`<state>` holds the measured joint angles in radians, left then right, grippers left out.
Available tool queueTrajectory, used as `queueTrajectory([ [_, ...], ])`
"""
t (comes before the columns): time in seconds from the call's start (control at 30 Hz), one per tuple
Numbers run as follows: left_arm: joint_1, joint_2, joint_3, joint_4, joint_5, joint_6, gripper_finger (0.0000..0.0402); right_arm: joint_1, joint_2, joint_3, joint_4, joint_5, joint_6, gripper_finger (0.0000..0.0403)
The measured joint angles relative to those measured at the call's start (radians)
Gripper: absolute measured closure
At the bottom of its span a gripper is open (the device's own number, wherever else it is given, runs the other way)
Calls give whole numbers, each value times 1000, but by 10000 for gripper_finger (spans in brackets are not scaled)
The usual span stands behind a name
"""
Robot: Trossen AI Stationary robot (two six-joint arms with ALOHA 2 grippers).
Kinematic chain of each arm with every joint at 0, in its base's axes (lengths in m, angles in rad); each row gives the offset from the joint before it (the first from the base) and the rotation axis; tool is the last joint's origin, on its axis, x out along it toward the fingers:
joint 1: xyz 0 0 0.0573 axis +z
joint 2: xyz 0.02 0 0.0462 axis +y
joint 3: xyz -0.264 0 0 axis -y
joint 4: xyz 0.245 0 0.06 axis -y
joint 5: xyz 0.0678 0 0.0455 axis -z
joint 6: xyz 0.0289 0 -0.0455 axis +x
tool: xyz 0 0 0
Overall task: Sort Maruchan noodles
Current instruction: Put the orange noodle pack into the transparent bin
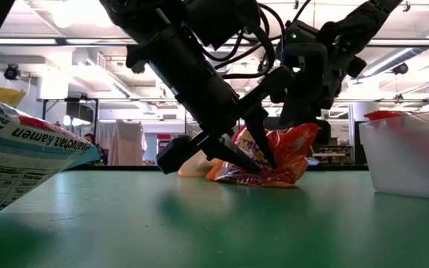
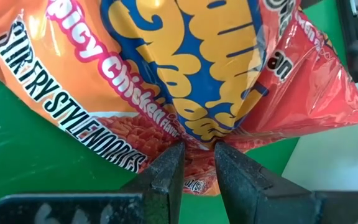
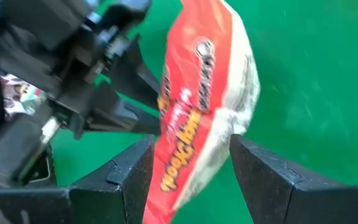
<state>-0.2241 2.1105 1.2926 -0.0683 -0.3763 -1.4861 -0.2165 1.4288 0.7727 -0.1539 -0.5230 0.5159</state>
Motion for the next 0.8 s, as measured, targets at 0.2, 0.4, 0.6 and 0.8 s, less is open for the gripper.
queueTrajectory([
  [0.2, 0, 0, 0, 6, 0, 0, 327, 0, 0, 0, 41, 0, 3, 202],
  [0.4, 2, 1, 0, 15, -4, 0, 327, 1, 0, 0, 40, 31, 24, 202],
  [0.6, 2, 2, 0, 29, -21, 0, 327, 3, 0, 0, 40, 37, 6, 202],
  [0.8, 5, 3, 0, 37, -27, -16, 327, 3, 0, 0, 37, 92, -20, 202],
])
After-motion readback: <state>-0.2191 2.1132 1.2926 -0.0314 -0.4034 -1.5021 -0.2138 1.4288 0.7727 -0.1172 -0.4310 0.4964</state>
